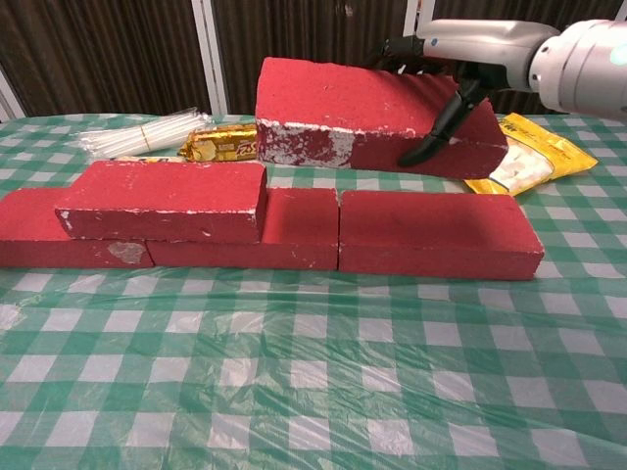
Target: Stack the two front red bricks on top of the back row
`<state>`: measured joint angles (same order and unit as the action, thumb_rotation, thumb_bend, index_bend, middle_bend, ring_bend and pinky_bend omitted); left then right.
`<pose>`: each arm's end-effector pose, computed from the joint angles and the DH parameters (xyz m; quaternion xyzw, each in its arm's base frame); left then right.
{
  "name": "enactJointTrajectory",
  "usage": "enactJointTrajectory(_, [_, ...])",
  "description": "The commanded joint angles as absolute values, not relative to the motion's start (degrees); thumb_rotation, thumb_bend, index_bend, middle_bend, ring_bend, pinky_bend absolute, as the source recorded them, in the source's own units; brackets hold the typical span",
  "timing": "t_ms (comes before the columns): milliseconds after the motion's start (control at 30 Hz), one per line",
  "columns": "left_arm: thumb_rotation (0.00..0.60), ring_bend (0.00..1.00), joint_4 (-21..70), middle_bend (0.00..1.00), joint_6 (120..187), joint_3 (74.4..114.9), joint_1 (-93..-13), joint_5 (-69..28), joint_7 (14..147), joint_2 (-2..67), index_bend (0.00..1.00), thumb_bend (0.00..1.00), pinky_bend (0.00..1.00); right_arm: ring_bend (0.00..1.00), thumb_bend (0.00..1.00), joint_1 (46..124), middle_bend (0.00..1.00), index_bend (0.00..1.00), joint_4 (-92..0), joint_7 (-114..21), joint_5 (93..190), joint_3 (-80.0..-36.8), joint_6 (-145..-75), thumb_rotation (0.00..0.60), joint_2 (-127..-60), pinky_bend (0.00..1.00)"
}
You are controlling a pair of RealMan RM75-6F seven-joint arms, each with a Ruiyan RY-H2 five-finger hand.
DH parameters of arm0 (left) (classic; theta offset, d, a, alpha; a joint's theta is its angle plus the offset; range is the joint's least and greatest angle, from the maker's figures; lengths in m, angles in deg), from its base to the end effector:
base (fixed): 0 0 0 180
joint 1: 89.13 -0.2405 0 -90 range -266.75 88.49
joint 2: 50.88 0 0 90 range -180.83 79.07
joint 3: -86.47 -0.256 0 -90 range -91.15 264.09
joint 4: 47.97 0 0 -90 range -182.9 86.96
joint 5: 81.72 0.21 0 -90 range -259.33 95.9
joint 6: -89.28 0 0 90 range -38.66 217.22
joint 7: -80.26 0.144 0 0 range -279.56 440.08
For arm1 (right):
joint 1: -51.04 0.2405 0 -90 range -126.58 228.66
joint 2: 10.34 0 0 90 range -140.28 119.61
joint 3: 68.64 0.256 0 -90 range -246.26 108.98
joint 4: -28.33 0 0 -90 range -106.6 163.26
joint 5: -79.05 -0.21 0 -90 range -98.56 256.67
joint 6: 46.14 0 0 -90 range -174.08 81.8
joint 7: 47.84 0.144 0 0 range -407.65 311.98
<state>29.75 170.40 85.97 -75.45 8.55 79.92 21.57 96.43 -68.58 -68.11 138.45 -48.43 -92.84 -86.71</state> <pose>-0.3160 0.2213 0.1147 -0.6832 -0.3248 -0.3727 0.5375 -0.0917 -0.3675 0.0494 0.7442 -0.3716 0.4070 0.3773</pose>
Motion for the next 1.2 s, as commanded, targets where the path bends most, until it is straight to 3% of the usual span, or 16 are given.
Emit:
enactJointTrajectory(33, [0.6,0.0,29.62,0.0,170.24,86.1,-75.4,8.37,79.99,21.66,0.0,0.33,0.0,0.42,0.12,98.95,0.46,0.56,-64.23,-68.19,135.4,-47.79,-90.55,0.6,-88.11,0.45])
enactJointTrajectory(467, [0.6,0.0,29.08,0.0,168.24,86.74,-74.84,7.03,80.23,22.06,0.0,0.32,0.0,0.42,0.12,102.3,0.46,0.56,-50.61,-64.47,135.06,-53.29,-86.2,0.6,-95.15,0.44])
enactJointTrajectory(1200, [0.6,0.0,29.14,0.0,168.32,86.61,-74.89,7.7,78.82,21.44,0.0,0.32,0.0,0.42,0.12,103.66,0.46,0.55,-52.17,-63.98,133.11,-56.07,-88.16,0.6,-96.92,0.44])
